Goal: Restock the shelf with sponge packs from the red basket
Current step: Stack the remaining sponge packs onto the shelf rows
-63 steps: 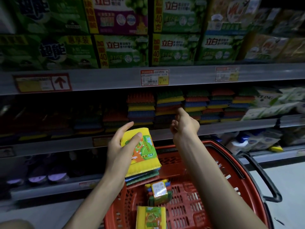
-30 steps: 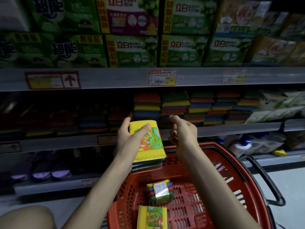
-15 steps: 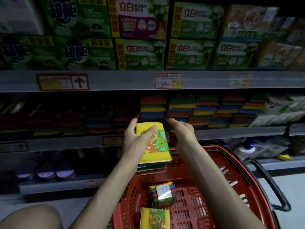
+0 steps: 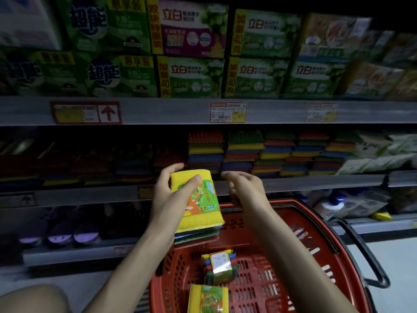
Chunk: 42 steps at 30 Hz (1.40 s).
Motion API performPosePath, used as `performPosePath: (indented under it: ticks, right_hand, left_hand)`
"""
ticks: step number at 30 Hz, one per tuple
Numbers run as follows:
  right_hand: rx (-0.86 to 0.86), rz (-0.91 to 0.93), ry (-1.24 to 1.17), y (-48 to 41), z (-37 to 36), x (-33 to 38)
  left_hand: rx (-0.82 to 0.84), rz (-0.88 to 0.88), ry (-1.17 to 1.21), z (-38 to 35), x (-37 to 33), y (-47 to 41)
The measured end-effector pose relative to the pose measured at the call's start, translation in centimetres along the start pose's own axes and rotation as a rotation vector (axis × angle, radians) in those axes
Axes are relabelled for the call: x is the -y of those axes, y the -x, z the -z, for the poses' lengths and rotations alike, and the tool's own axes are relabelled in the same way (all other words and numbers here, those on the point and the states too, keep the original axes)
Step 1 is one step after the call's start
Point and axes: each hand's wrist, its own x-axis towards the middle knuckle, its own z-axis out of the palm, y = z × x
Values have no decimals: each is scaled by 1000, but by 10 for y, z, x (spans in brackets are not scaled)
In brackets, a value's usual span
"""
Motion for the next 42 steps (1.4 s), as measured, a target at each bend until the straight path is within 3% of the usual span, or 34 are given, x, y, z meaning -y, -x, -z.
performPosePath:
  ticks: [4,8,15,21,30,42]
  right_hand:
    - [205,7,149,23,-1,5]
    - [406,-13,138,44,3,4]
    - [354,-62,-24,46,28,4]
    - [296,-28,24,41,43,1]
    - [311,-45,15,41,55,-1]
    - [305,-45,-32,46,53,-2]
  left_hand:
    - [-30,-8,58,-1,1,4]
    - [28,-21,72,-6,6,12]
    - [66,-48,62,-9,0,7]
    - [-71,-220,-147,-9,5,-13]
    - [-47,-148,-331,-23,6,-25]
    - [-32,-104,-256,-22,3,-16]
